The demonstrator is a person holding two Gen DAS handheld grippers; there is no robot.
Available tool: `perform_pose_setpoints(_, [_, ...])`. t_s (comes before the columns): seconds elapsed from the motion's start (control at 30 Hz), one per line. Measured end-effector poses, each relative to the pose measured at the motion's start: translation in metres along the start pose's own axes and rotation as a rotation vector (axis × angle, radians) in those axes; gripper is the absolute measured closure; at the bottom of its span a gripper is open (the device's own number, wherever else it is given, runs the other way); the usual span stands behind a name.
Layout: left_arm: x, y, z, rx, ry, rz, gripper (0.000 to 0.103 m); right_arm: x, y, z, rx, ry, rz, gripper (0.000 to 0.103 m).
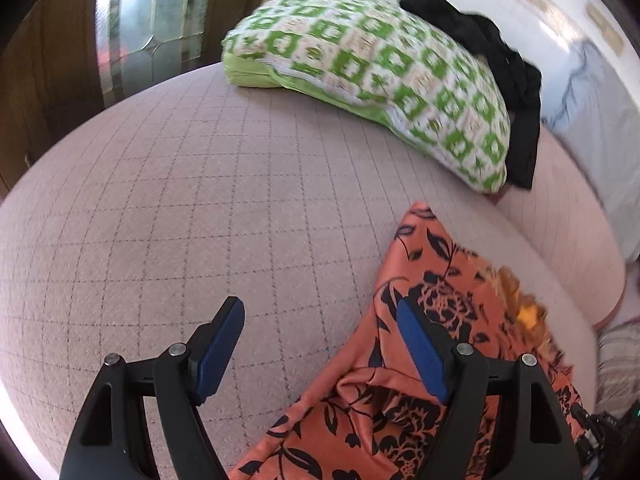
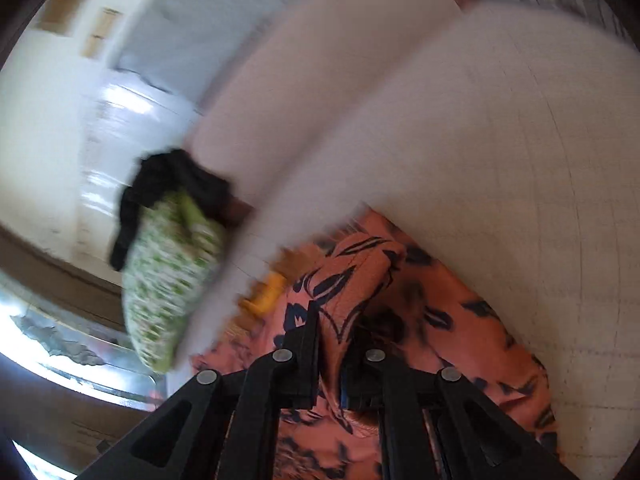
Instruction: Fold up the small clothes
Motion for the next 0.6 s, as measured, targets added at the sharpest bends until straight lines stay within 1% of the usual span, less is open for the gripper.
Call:
perform_pose_setpoints(0.03, [0.007,0.004,0.004,-0.006,-0.011,0.031,0.024,0.006,-0.002,0.007,-0.029,0.032,0.027,0.093])
perform_pose_setpoints(0.07, [0.015,0.008,0.008,-0.015,-0.024,0.062,0.024,0.010,-0.001,0.009,-0.033,0.035,0.033,0.093])
perform_pose_setpoints(0.1, [0.021,0.012,0.012,-0.023,-0.034,0.088,0.024,0.011,-0.003,0.006,-0.021,0.048,0.030,0.093])
perform_pose_setpoints(0.13, [0.029,0.017,0.017,-0.034,-0.045,0.120,0.024,0.008,-0.008,0.001,0.010,0.076,0.013,0.092])
perform_pose_setpoints(0.17, [0.034,0.020,0.021,-0.040,-0.058,0.145,0.024,0.003,-0.012,-0.007,0.056,0.111,-0.021,0.092])
perform_pose_setpoints(0.23, [0.044,0.027,0.030,-0.055,-0.101,0.196,0.024,-0.004,-0.020,-0.030,0.179,0.205,-0.100,0.092])
perform_pose_setpoints(0.27, [0.047,0.030,0.035,-0.064,-0.132,0.220,0.024,-0.008,-0.021,-0.041,0.248,0.239,-0.133,0.092])
perform_pose_setpoints(0.3, [0.049,0.033,0.039,-0.070,-0.162,0.236,0.024,-0.012,-0.019,-0.047,0.291,0.205,-0.164,0.092])
perform_pose_setpoints(0.33, [0.050,0.036,0.042,-0.075,-0.185,0.246,0.024,-0.017,-0.016,-0.047,0.286,0.145,-0.186,0.092])
perform_pose_setpoints(0.37, [0.050,0.037,0.045,-0.083,-0.203,0.253,0.024,-0.022,-0.014,-0.042,0.240,0.068,-0.210,0.092])
perform_pose_setpoints(0.47, [0.047,0.037,0.042,-0.085,-0.209,0.239,0.024,-0.037,-0.003,-0.011,0.075,-0.079,-0.251,0.092])
perform_pose_setpoints(0.5, [0.047,0.036,0.040,-0.083,-0.209,0.241,0.024,-0.040,0.001,0.001,0.034,-0.085,-0.252,0.092])
perform_pose_setpoints(0.53, [0.047,0.036,0.039,-0.074,-0.211,0.249,0.024,-0.043,0.004,0.016,-0.002,-0.055,-0.256,0.092])
perform_pose_setpoints(0.6, [0.049,0.037,0.038,-0.051,-0.244,0.270,0.024,-0.036,0.008,0.051,-0.105,0.079,-0.265,0.092])
Point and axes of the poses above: each gripper's, at about its wrist camera, not at the fingertips, and z roughly the way its jaws point, x to its right, y to its underside, the point moved 1 cm from there along z, roughly the way its jaws point, and after that the axes turned 5 degrees about -z, right-handed, at the moved point
